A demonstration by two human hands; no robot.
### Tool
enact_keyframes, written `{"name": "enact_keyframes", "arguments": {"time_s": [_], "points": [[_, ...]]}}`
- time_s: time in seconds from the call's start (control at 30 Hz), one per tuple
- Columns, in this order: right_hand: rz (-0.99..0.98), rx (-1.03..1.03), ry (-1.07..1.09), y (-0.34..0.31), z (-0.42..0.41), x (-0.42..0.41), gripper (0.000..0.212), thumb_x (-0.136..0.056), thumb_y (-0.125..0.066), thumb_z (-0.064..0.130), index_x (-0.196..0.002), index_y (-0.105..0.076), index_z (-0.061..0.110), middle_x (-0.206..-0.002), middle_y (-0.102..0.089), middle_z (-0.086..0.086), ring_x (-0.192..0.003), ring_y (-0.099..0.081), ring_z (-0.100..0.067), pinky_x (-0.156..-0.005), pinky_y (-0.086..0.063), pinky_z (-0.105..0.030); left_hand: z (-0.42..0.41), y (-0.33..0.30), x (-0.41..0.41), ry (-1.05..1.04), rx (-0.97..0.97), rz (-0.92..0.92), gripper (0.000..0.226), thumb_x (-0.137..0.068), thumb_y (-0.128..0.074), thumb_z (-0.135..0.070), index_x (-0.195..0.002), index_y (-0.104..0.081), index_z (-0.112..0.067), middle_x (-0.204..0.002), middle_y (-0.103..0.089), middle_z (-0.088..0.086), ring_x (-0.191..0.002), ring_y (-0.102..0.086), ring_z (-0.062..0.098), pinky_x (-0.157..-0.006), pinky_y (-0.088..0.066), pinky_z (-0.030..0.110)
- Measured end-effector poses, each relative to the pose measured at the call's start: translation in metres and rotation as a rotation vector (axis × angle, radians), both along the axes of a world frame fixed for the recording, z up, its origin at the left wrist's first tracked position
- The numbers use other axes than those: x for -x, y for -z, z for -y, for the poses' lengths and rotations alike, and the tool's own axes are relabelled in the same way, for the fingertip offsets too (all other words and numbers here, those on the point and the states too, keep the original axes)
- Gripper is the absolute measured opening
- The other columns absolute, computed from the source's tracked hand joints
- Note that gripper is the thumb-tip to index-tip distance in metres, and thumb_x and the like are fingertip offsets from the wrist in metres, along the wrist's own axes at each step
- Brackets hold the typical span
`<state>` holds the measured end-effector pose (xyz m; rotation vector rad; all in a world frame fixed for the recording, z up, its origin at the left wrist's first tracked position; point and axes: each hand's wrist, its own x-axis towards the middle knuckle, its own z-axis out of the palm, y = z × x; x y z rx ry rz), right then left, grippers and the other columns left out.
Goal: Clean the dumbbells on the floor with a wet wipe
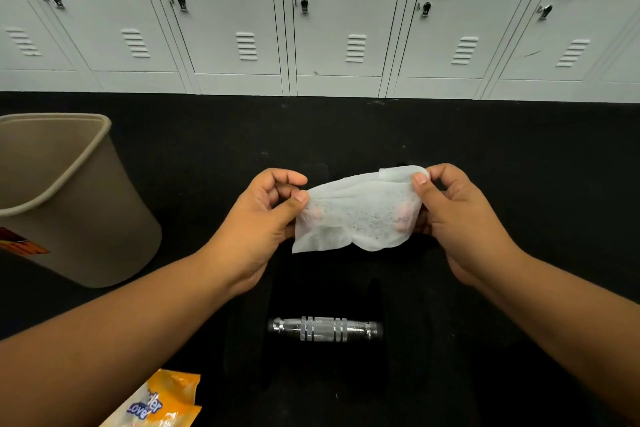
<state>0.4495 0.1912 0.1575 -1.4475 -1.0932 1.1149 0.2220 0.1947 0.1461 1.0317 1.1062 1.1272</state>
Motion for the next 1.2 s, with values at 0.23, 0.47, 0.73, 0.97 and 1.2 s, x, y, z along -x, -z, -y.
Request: {"name": "enact_keyframes", "arguments": {"time_s": [0.23,0.47,0.73,0.97,1.2], "points": [[-0.014,-0.010,0.034,-0.002,0.002,0.004,0.022,-0.099,-0.050,0.032,-0.098,-0.057,0.012,-0.092,-0.064,-0.023,-0.081,-0.060,-0.028,-0.071,-0.057,-0.048,0.001,-0.001,-0.001,-0.101,-0.349,-0.293,0.018,-0.095,-0.054,-0.009,-0.104,-0.055,-0.024,-0.085,-0.052,-0.010,-0.067,-0.046,0.013,-0.059,-0.047,0.018],[0.175,0.146,-0.206,0.011,0.001,-0.001,0.039,-0.087,-0.067,0.035,-0.121,-0.048,0.029,-0.118,-0.062,0.001,-0.105,-0.062,-0.011,-0.080,-0.052,-0.030,-0.004,-0.021,0.000,0.270,-0.375,-0.387,0.030,-0.089,-0.065,-0.017,-0.113,-0.055,-0.030,-0.087,-0.060,-0.006,-0.052,-0.040,0.023,-0.054,-0.040,0.033],[0.210,0.046,-0.921,-0.005,0.011,0.011,0.032,-0.083,-0.071,0.009,-0.112,-0.065,-0.001,-0.118,-0.068,-0.007,-0.116,-0.061,-0.014,-0.102,-0.046,-0.028,-0.012,-0.041,-0.004,0.627,-0.161,-0.306,0.043,-0.080,-0.073,-0.015,-0.119,-0.058,-0.018,-0.087,-0.069,0.004,-0.075,-0.064,0.020,-0.071,-0.053,0.029],[-0.300,0.116,-0.528,-0.013,0.012,0.017,0.029,-0.083,-0.067,0.019,-0.106,-0.059,0.003,-0.087,-0.067,-0.016,-0.079,-0.063,-0.026,-0.073,-0.055,-0.036,0.009,0.003,0.005,0.569,0.282,0.036,0.093,-0.060,-0.073,-0.068,-0.133,-0.052,-0.015,-0.123,-0.065,0.005,-0.112,-0.061,0.016,-0.089,-0.043,0.032],[-0.403,0.212,-0.451,-0.013,0.008,0.008,0.039,-0.091,-0.058,0.018,-0.124,-0.055,-0.002,-0.115,-0.066,-0.023,-0.101,-0.065,-0.032,-0.092,-0.053,-0.046,0.012,-0.003,-0.022,0.345,0.226,-0.044,0.011,-0.084,-0.067,-0.030,-0.089,-0.064,-0.020,-0.098,-0.066,0.004,-0.093,-0.060,0.015,-0.082,-0.042,0.031]]}}
